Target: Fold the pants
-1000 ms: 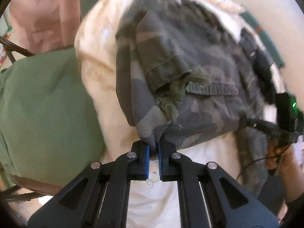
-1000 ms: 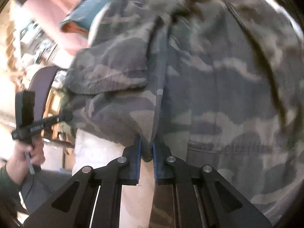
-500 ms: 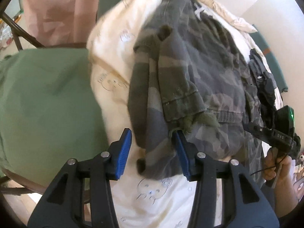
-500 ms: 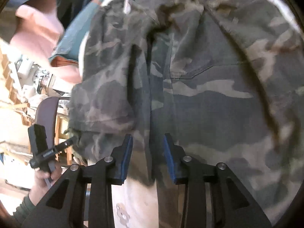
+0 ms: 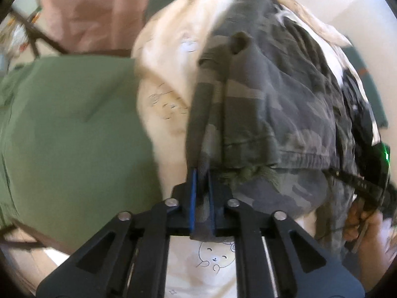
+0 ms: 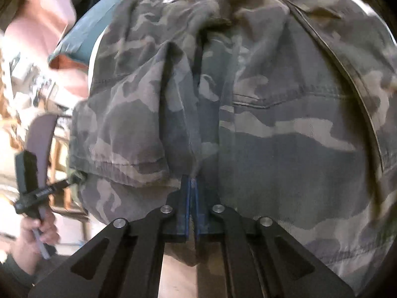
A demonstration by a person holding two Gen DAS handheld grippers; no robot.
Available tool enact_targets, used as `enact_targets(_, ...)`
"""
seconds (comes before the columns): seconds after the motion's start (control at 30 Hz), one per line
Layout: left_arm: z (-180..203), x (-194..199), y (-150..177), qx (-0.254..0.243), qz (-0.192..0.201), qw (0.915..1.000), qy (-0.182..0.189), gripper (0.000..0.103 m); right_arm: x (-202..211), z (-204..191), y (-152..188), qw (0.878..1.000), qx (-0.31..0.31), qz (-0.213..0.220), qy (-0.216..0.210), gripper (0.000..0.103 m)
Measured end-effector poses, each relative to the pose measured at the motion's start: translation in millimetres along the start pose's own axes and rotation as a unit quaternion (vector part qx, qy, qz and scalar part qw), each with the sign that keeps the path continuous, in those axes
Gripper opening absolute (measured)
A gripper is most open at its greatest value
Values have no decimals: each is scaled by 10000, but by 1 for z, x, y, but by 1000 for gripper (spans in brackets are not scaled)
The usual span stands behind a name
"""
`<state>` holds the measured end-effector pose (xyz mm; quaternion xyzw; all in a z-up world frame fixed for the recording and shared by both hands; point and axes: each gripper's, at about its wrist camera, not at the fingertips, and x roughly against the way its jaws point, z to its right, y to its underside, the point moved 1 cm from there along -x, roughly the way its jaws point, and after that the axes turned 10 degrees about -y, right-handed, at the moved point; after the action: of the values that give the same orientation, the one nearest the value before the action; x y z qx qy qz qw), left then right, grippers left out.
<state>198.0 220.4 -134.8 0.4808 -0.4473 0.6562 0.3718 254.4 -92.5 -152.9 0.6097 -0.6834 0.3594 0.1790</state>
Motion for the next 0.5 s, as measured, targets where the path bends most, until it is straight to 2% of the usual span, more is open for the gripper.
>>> enact_targets(0.03,-2,5,0,94,27,9999,-118,21,8,0,0,9999,-69,73,-139,9)
enact_targets(0.07,-1,10,1,106,98,9997,-219,34,20,-1,1,9996,-53,133,-227,10)
enact_targets(0.17,5,27,8,32,383,9982,-466,56,61,-7,12,9993,166,207,-278,10)
enact_targets(0.3,37,45,26,-212,393,9968,-658,71,127,-11,37,9980,364,508,-134,10)
enact_targets(0.33,44,48,33,-204,412,9969,-642,79,145,-9,44,9975,368,601,-93,10)
enact_targets(0.37,53,52,42,-167,436,9969,-641,83,163,-6,51,9970,356,684,-55,11)
enact_targets(0.4,61,56,53,-168,459,9970,-593,83,181,-2,60,9966,336,755,25,18)
enact_targets(0.47,85,61,77,-282,440,9979,-375,83,211,9,83,9955,332,830,305,43)
enact_targets(0.5,95,63,89,-332,391,9983,-263,83,226,17,95,9945,304,866,499,65)
